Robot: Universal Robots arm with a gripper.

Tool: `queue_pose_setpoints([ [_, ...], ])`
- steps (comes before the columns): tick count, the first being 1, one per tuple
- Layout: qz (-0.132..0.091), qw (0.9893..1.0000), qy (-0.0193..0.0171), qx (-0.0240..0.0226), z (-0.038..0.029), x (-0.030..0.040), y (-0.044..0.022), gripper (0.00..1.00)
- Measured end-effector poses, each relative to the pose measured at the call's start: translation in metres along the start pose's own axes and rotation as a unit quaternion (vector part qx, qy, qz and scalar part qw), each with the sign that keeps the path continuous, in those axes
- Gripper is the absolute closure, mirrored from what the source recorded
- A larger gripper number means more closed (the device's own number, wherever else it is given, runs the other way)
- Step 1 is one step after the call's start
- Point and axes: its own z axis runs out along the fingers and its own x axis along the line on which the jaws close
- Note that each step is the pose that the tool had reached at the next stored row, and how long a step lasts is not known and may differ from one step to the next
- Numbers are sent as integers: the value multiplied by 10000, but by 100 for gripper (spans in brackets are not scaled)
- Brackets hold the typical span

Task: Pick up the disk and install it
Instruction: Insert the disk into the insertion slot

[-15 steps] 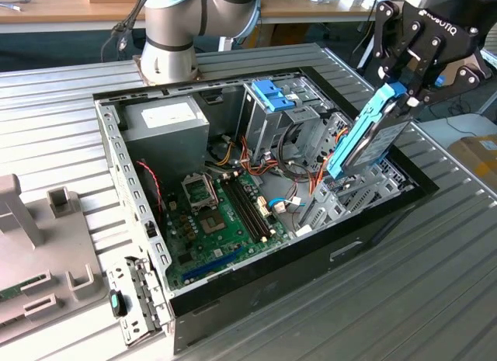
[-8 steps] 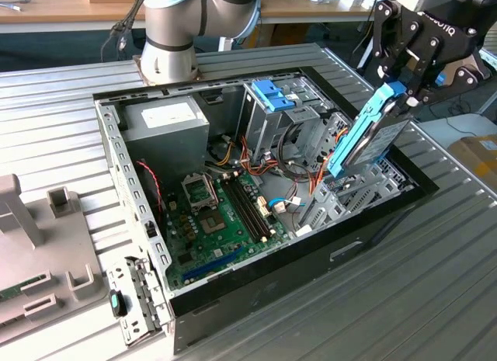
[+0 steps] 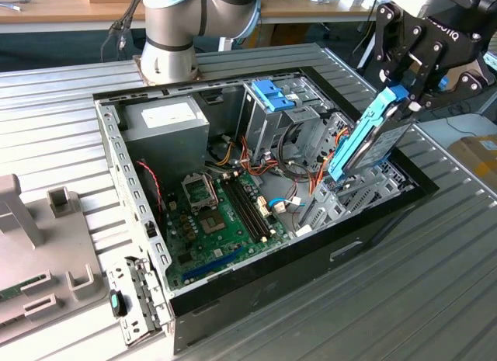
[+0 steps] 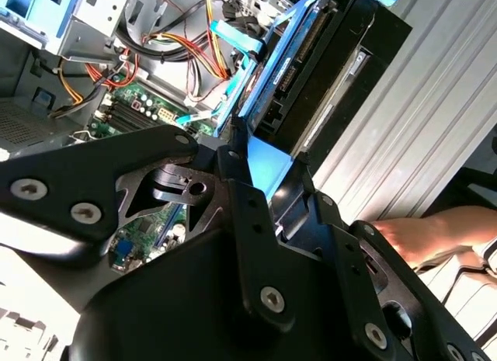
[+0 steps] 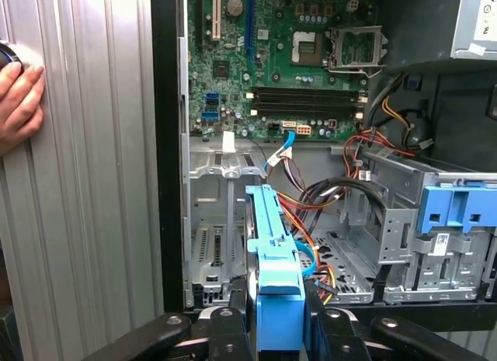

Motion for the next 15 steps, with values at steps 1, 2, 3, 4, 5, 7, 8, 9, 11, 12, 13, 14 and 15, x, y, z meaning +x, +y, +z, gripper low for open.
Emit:
queue_pose_setpoints([
  [1,-1,10000,0,0,0,8,1,63],
  [2,0,10000,-1,0,6,22,4,63],
  [3,0,10000,-1,0,8,24,5,63],
  [4,0,10000,0,0,7,24,4,63],
  [5,0,10000,0,0,9,24,5,63],
  [7,0,10000,1,0,50,30,14,63],
  [8,0,10000,0,0,55,30,15,63],
  [9,0,10000,0,0,55,30,15,63],
  [11,1,10000,0,0,14,26,6,63],
  [12,1,10000,2,0,-20,23,-2,63],
  [13,2,10000,1,0,-54,20,-10,63],
  [14,2,10000,0,0,-80,18,-16,63],
  [15,3,10000,2,0,-128,14,-27,63],
])
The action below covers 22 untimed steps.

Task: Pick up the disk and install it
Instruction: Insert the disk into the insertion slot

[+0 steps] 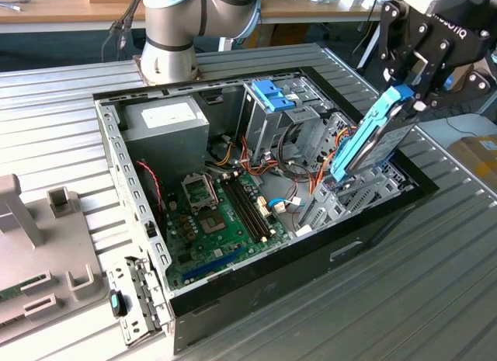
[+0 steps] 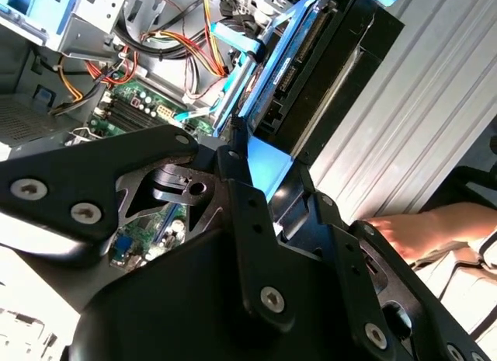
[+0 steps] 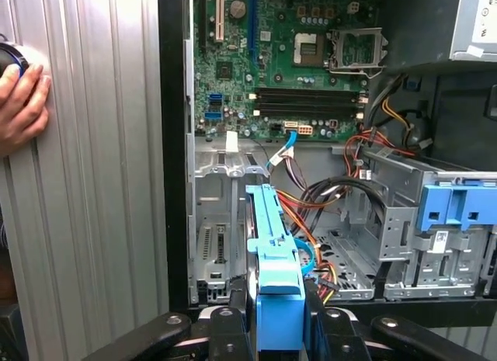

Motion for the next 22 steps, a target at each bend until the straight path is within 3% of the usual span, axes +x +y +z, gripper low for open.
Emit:
queue_pose_setpoints([
  [2,1,10000,0,0,-109,-9,-25,63],
  [4,2,10000,-1,1,-177,-15,-40,63],
  [7,3,10000,1,1,-348,-30,-79,63],
  [9,3,10000,0,1,-397,-34,-90,63],
  [12,7,10000,0,3,-405,-27,-91,63],
  [15,8,10000,1,3,-410,41,-92,63],
  [17,23,10000,4,5,-372,107,-78,63],
  [22,45,10000,10,7,-278,145,-52,63],
])
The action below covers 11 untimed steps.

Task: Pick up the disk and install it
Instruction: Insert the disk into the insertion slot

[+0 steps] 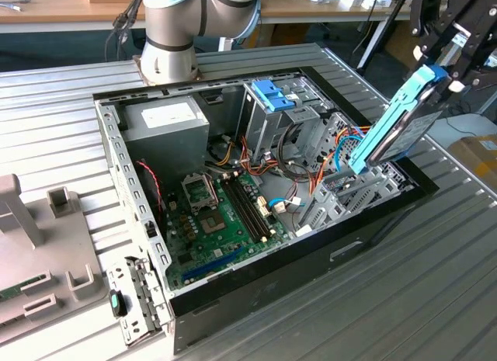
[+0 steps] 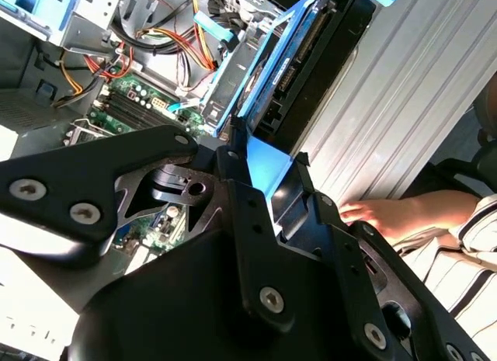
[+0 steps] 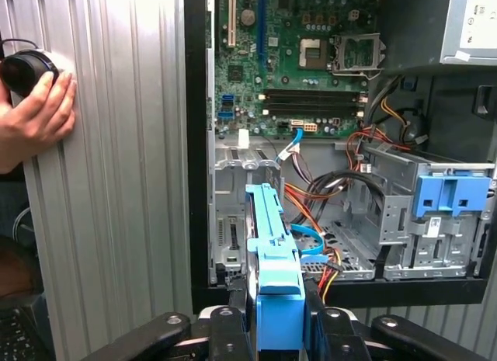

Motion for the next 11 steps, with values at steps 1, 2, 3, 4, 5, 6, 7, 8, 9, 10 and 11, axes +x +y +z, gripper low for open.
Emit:
queue_pose_setpoints([
  [1,4,10000,2,0,18,1,6,63],
  [2,13,10000,2,1,44,4,18,63],
  [3,22,10000,5,2,72,7,30,63],
  [4,29,10000,6,2,97,9,42,63],
  [5,33,10000,7,3,115,11,48,63],
  [6,42,10000,10,4,157,14,61,63],
  [7,52,10000,11,4,192,17,71,63],
  [8,57,10000,12,5,209,19,74,63],
  [9,69,10000,16,6,266,23,87,63],
  [10,75,10000,17,6,295,13,94,63],
  [11,78,10000,17,7,316,-18,99,63],
])
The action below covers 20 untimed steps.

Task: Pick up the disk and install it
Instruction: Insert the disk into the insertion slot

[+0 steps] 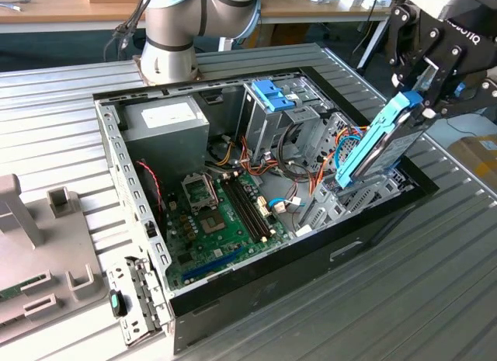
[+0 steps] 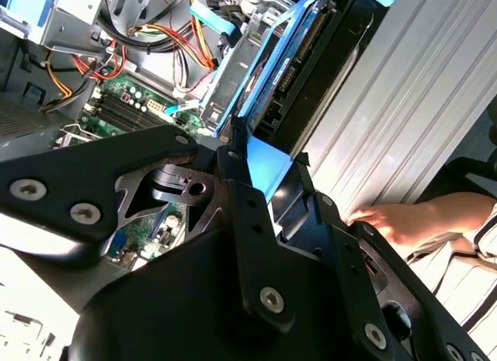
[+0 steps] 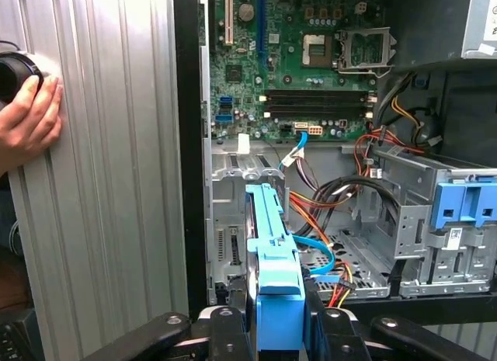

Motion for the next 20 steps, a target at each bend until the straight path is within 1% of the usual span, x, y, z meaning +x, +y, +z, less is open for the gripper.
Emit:
queue_pose_setpoints([
  [1,0,10000,1,0,14,-26,2,63],
  [5,-2,10000,8,-1,94,-29,21,63],
  [7,-1,10000,7,0,117,-51,27,63],
  [10,-2,10000,6,0,122,-92,27,63],
  [13,-4,10000,15,0,134,-90,30,63],
  [14,-6,10000,25,0,157,-89,35,63],
  [17,-6,10000,28,0,197,-86,44,63],
  [20,-7,10000,28,0,210,-92,47,63],
])
